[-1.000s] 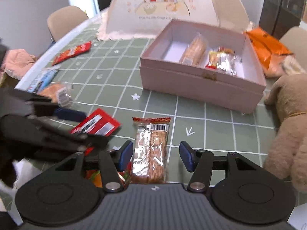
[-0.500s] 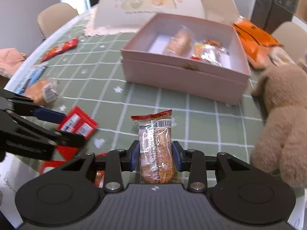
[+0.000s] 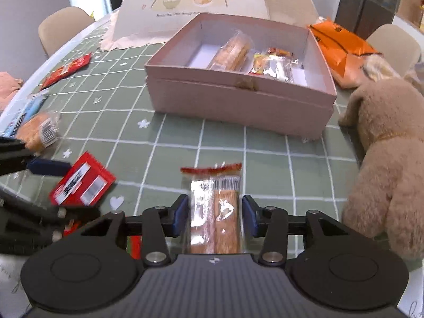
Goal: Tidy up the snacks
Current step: 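Lift the red packet with the left tool while the right tool lifts the wafer packet, then drop the red packet into the box with left tool while right tool drops the wafer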
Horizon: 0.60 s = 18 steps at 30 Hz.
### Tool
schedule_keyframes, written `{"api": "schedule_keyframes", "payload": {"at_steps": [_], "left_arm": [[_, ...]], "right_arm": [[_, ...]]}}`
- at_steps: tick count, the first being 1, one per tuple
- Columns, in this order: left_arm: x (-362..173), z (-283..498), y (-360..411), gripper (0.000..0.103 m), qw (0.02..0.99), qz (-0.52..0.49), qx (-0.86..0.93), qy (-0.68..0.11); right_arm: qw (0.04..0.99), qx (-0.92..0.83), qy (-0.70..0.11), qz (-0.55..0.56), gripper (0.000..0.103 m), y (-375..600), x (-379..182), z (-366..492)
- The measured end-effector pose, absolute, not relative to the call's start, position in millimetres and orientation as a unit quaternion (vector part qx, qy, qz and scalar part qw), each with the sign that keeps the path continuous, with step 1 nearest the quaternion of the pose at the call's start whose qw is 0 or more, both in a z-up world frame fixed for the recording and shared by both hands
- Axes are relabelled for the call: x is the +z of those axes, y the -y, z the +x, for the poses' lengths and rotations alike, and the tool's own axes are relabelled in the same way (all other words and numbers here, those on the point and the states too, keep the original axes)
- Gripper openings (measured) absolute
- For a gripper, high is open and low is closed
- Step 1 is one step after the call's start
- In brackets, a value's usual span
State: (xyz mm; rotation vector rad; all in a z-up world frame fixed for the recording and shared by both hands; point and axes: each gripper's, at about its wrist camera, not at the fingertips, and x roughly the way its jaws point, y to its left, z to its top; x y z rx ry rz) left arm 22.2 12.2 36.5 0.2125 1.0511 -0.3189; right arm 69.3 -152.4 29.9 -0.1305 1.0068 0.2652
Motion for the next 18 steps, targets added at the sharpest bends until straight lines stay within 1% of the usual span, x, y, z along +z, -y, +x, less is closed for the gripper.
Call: {"api": "schedule_keyframes", "payload": {"at_steps": [3,7,10,14,18], "left_arm": [[37,21,-18,0.067,0.846,0.098,-0.159,-0.499],[38,11,-24,0.064,0.853,0.089,-0.161,-0.489],[52,7,-26,0.063,0.863,0.072,-0.171,-0.471],[106,19,-25,0.063,0.889,0.021,-0.203,-0.409],[175,44,-20,0.065,0.931,-0.018,-0.217,-0.293]], "right_arm": [[0.874,0.131,-0.464,-0.058,0.036,151,42,67],[0.888,0.151,-0.432,-0.050,0.035,156,73,56],[0.898,0.146,-0.412,-0.045,0.035,165,95,52],[0.906,0.132,-0.400,-0.024,0.036,181,111,51],[0.908,0.119,-0.402,-0.014,0.036,189,112,51]]}}
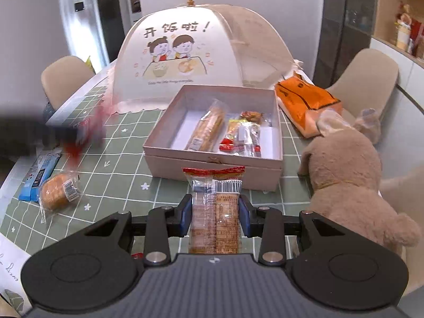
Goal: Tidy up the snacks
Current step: 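Drop the red packet into the box with left tool while right tool drops the wafer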
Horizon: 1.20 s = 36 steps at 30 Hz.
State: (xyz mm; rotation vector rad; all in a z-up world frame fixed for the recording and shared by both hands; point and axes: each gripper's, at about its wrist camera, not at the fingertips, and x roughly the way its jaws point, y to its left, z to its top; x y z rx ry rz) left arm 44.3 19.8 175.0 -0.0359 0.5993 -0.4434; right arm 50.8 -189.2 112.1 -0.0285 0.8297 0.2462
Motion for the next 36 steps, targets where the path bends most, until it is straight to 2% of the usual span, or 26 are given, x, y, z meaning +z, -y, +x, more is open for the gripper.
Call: {"api": "schedule_keyframes", "payload": {"at_steps": [4,8,10,18,22,24,25,29,33,36], "left_arm": [[206,94,-12,0.068,0.945,-0.068,-0.222,-0.232],[173,159,-7,0.066,0.919,-0.132,-0.204,-0.312],[159,161,-11,0.063,0.917,-0.152,-0.198,-0.311],[117,142,-49,0.063,0.900,-0.194,-0.189,-0.341],[90,125,-67,0.063,0.885,-0.196,-0.175,-0.385],[76,119,-74,0.063,0.879,-0.193,-0.166,-0.402],[72,116,-79,0.063,0.878,-0.191,-0.161,-0.408],[72,112,-112,0.062,0.894,-0.161,-0.117,-0.400],[84,131,-180,0.062,0.922,-0.131,-0.024,-0.364],[80,161,-237,0.062,0.922,-0.124,0.036,-0.364]], "right_arm": [[0.909,0.113,-0.401,0.005,0.036,195,115,46],[0.913,0.104,-0.395,0.004,0.036,202,121,42],[0.914,0.097,-0.393,0.000,0.036,205,122,40],[0.907,0.091,-0.410,0.028,0.036,212,114,65],[0.934,0.090,-0.345,0.027,0.036,197,140,106],[0.951,0.072,-0.299,0.041,0.049,191,148,129],[0.952,0.064,-0.297,0.040,0.058,188,148,140],[0.932,0.102,-0.346,0.042,0.059,167,128,155],[0.902,0.177,-0.392,0.033,0.059,145,105,126],[0.879,0.203,-0.430,-0.001,0.058,128,86,100]]}}
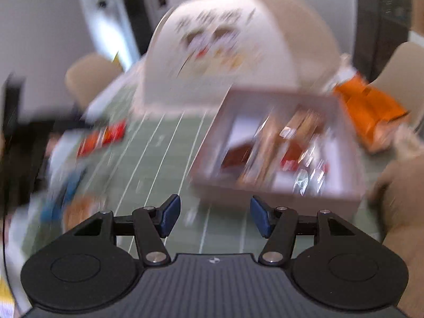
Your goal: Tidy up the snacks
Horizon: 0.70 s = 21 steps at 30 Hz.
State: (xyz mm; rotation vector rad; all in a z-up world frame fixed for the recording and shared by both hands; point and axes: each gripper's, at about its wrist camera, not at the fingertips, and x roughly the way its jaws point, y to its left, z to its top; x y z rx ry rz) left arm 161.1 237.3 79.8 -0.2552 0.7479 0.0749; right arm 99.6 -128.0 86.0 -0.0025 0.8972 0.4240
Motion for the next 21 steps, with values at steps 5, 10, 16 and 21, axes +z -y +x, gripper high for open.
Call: {"api": "schedule_keyframes", "payload": {"at_steps": [5,10,16,21], "left_arm": [[41,200,-303,0.061,0.894,-0.138,0.088,-0.417],[37,189,-311,0.057,0.899,-0.129,0.067,-0.413],[43,157,-263,0.057,0.897,-0.056,0.001,-0.439],[37,134,-225,0.057,0.897,-0.035,-0.030,-0.441]], "right_arm": [[0.859,0.205,-0.469,-0.014,0.058,114,73,70],[0.844,0.217,-0.490,-0.018,0.058,108,60,45],[0.839,0.235,-0.490,-0.030,0.058,96,52,35],[0.826,0.272,-0.492,-0.050,0.058,76,49,26]]}}
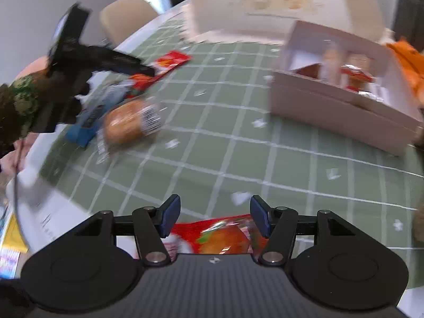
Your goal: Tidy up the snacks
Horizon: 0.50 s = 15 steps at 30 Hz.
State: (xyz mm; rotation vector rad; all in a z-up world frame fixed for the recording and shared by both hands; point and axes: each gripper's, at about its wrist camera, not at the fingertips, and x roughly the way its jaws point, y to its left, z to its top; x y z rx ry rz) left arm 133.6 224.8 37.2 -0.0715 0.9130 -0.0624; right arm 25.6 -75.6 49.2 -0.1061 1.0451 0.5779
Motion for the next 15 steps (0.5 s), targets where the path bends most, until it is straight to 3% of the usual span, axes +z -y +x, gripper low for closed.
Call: {"api": "schedule_keyframes", "payload": {"at_steps": [7,15], "left_arm": [[36,104,-178,0.056,0.886,-0.041,-0.062,-0.457],[35,75,-144,0.053,0.859,-0.143,-0.104,-0.481]], "right_arm": [[0.800,0.322,-0.474,-0.180,0.059,56,44,-12],[0.831,0.250,-0.450,-0.211,0.061,85,48,2]]}}
